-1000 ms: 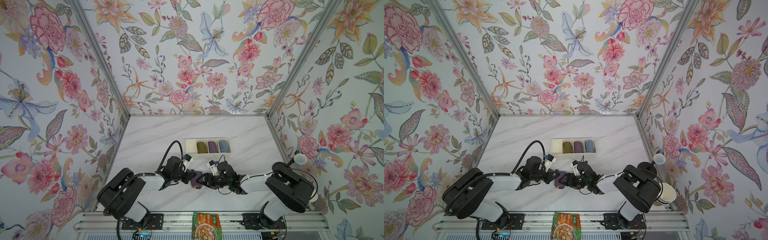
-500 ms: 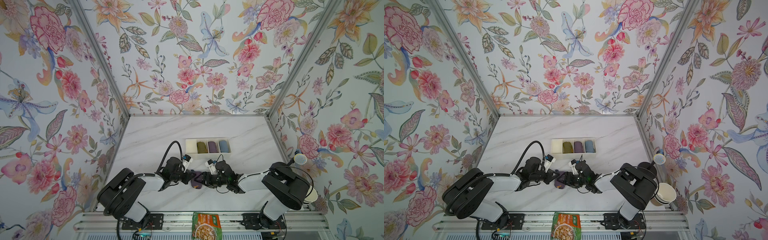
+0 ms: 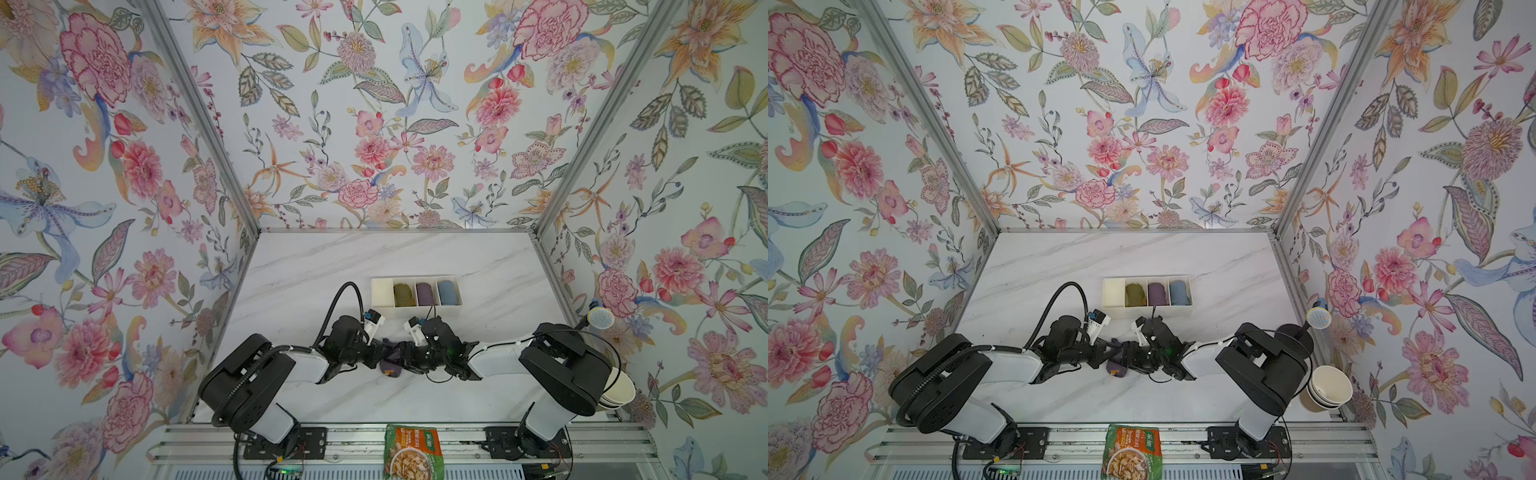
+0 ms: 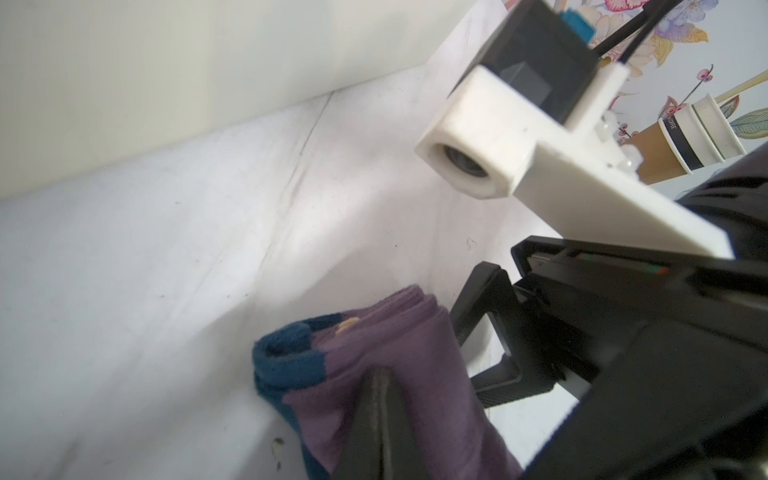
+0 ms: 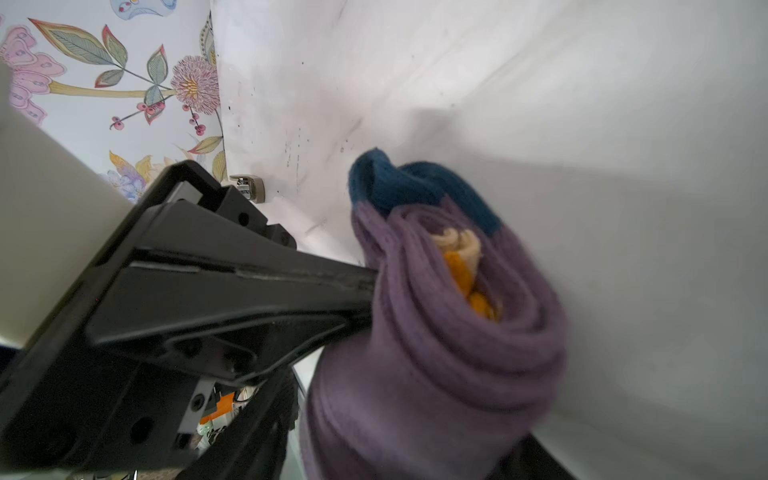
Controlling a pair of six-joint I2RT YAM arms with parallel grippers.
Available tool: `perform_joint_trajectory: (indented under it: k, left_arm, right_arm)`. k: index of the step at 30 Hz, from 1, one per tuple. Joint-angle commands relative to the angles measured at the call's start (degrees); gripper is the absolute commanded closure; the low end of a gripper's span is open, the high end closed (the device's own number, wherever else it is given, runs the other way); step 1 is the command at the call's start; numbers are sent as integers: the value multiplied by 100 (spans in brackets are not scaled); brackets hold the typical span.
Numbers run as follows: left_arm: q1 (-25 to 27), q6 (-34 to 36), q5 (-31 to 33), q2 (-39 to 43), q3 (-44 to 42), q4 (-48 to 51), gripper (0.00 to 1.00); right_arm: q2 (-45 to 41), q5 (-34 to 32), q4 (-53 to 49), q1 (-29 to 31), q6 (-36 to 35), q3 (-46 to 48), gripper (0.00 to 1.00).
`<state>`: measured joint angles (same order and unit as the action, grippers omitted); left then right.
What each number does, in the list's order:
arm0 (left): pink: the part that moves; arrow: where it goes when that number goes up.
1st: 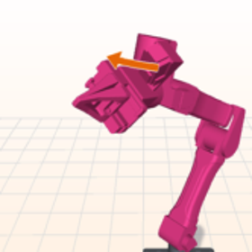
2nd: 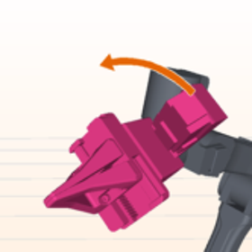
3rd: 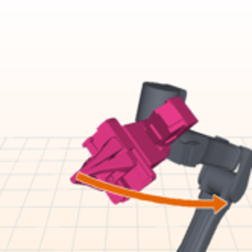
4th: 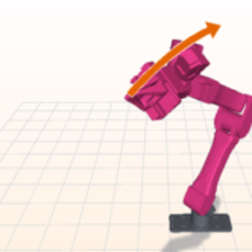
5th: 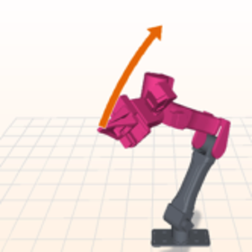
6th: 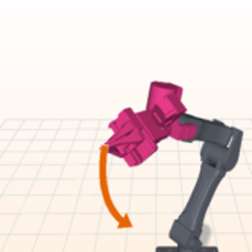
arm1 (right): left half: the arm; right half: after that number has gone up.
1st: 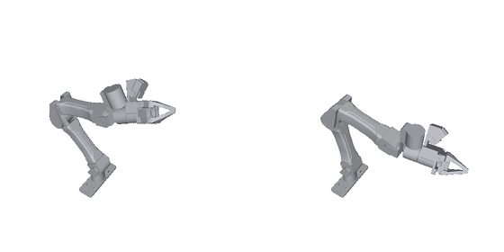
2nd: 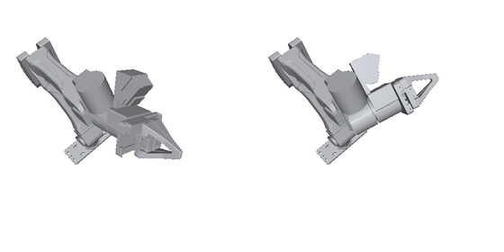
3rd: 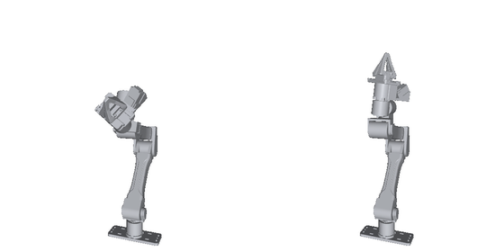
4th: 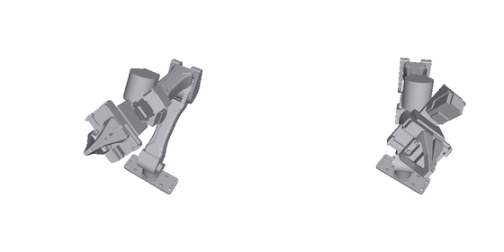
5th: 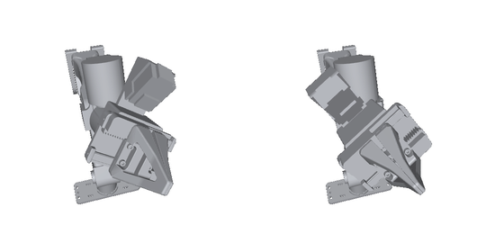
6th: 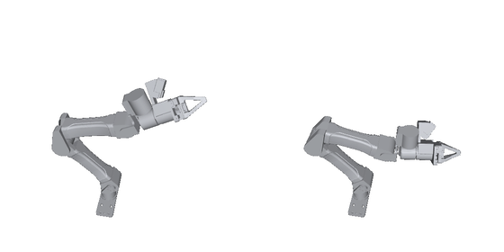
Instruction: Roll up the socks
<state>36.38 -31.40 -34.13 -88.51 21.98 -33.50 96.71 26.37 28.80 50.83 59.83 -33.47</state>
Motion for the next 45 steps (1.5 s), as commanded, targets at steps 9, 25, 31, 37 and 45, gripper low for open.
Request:
perform_joint_trajectory:
  k: [9, 25, 31, 37, 45]
  left_arm:
    - [82, -64, -68, -270, -298, 836, 100]
    - [80, -80, -54, -272, -360, 775, 100]
    - [77, -69, -28, -221, -320, 830, 100]
    - [-48, 49, 140, 191, -105, 1229, 100]
    - [-457, 279, 495, 929, 344, 1782, 93]
  right_arm:
    - [511, -544, -1319, 108, -277, -91, 44]
    - [677, -714, -1809, 104, -582, -382, 73]
    - [583, -930, -2232, 129, -810, -519, 94]
    - [457, -987, -2574, 133, -1124, -660, 100]
    - [323, -1207, -3465, 186, -1763, -1092, 100]
